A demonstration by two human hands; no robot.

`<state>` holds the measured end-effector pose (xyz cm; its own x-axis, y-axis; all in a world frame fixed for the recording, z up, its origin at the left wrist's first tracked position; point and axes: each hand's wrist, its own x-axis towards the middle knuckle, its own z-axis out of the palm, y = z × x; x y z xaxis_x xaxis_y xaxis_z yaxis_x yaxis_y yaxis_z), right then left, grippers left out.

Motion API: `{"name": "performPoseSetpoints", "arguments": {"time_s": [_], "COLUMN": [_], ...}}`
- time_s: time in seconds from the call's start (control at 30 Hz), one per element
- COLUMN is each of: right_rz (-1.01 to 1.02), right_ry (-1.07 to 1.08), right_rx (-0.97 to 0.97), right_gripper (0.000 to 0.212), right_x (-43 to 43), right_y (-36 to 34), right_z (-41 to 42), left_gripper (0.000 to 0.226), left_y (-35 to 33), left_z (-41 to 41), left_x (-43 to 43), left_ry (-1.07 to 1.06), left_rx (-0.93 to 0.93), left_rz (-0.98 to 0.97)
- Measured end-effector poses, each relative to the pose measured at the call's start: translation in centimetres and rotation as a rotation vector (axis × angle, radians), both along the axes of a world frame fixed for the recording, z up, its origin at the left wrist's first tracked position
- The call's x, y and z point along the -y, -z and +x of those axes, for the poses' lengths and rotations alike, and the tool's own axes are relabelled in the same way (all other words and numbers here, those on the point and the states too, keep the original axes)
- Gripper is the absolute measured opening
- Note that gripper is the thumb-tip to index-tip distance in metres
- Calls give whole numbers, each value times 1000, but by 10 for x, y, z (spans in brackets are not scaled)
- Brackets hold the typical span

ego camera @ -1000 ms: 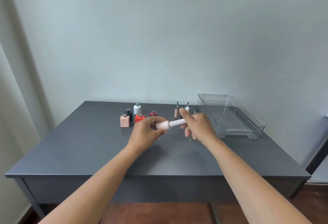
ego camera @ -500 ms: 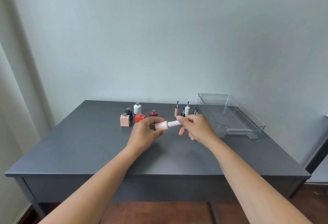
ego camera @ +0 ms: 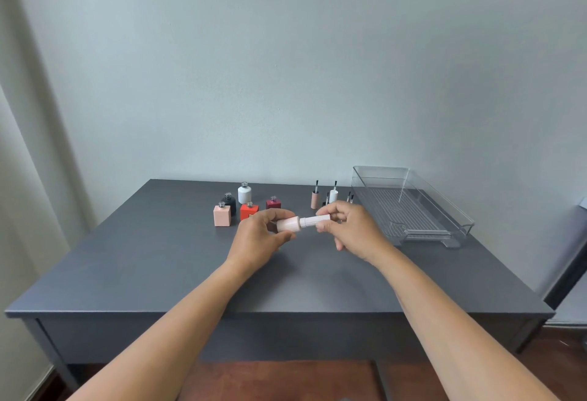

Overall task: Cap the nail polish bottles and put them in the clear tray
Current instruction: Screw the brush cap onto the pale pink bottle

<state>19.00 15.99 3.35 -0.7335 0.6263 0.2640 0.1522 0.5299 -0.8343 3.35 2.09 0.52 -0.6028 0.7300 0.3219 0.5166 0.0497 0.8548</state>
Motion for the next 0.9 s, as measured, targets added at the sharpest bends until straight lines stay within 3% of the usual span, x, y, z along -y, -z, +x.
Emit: {"name": "performPoseSetpoints", "arguments": {"time_s": [0.1,0.3,0.43,0.7,0.9], "right_rz": [23,7,11,92,142], "right_ry": [5,87,85,42,73], "right_rx": [0,90,114,34,118], "right_gripper": [7,56,69,16,11], "right_x": [0,2,1,-2,1], "right_y": [0,-1,-1,3,0], "right_z": [2,-1,-2,-3,-1], "left_gripper": [35,35,36,35,36], "left_y": [1,2,1,-1,-3], "left_z": [0,-1,-3,-3,2], "left_x": [-1,-1,-1,0,1], "left_ry": [1,4,6,5,5], "left_rx": [-16,-27,-24,-55,-107], "left_rz": [4,14,8,-1,-9]}}
